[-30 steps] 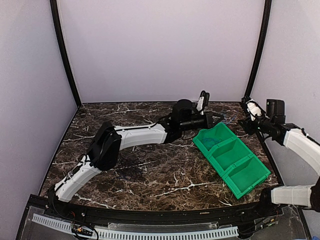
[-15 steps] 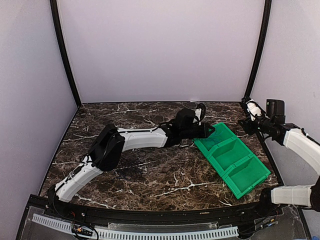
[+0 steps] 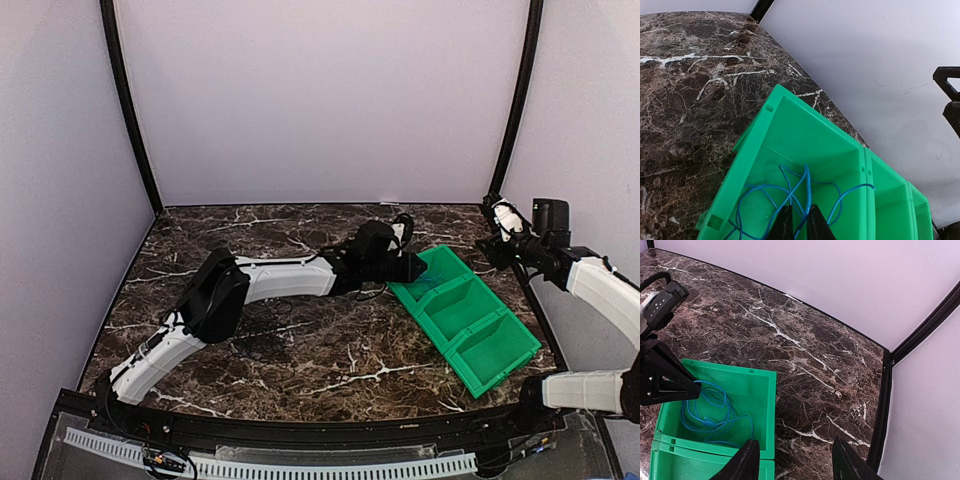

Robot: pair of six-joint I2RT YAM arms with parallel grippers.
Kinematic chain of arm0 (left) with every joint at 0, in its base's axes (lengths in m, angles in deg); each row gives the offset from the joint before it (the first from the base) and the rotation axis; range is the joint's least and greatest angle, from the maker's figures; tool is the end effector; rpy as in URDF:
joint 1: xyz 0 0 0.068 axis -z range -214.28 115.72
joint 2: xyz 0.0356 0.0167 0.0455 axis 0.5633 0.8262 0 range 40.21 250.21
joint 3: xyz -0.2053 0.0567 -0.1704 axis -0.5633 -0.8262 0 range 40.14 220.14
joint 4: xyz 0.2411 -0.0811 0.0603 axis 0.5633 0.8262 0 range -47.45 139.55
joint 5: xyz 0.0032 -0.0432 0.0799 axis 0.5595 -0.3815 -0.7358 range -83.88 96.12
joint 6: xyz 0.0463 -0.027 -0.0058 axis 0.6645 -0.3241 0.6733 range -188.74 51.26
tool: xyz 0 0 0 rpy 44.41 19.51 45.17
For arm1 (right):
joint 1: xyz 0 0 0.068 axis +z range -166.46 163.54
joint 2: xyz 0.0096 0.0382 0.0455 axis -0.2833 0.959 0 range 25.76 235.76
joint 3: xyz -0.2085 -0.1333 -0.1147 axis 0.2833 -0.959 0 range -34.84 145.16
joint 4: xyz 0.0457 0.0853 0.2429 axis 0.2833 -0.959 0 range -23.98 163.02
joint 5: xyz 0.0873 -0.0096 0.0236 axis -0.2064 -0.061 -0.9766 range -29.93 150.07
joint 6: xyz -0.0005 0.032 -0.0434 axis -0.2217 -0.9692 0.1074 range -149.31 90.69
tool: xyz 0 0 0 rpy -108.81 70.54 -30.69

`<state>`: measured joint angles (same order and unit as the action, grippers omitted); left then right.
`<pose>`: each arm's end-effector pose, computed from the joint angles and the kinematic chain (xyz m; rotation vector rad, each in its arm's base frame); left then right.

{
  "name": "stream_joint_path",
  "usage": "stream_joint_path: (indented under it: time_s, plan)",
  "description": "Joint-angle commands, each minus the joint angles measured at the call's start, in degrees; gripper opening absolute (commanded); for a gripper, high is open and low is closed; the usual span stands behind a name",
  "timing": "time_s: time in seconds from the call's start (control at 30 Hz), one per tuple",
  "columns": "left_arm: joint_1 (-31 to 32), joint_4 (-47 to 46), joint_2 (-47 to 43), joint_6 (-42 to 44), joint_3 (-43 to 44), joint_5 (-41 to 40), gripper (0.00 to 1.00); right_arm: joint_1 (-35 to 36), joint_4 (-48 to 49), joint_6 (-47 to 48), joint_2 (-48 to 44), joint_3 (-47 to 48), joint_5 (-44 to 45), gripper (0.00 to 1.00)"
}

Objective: Untangle the cables
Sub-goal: Place the untangled cable in the tangled cable pile, then pick up one of the twisted cables from the tangled cable pile.

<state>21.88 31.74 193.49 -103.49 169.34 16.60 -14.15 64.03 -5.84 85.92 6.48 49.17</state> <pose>0.3342 -0.5103 0.1620 0.5121 1.9298 -1.2517 0.2358 0.0163 0.2692 -0.5705 1.9663 -0.0345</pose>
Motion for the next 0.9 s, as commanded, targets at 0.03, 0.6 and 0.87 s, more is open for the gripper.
stream_joint_path:
  time_s: [0.03,0.6,0.87]
  plan:
    - [0.3,5.2,-6.5,3.2,-1.0,-1.6,0.15,-0.3,1.8,0.0,-0.2,-0.2,-1.0,0.51]
    - [0.3,16.1,-25.3,12.8,-14.3,-4.9,0.36,-0.2,1.6,0.5,-1.4,-0.5,-1.8,0.52]
    - [0.3,24.4,-42.1,18.5,-34.5,-17.4,0.38,-0.3,1.2,1.3,-2.0,-0.5,-3.3,0.52]
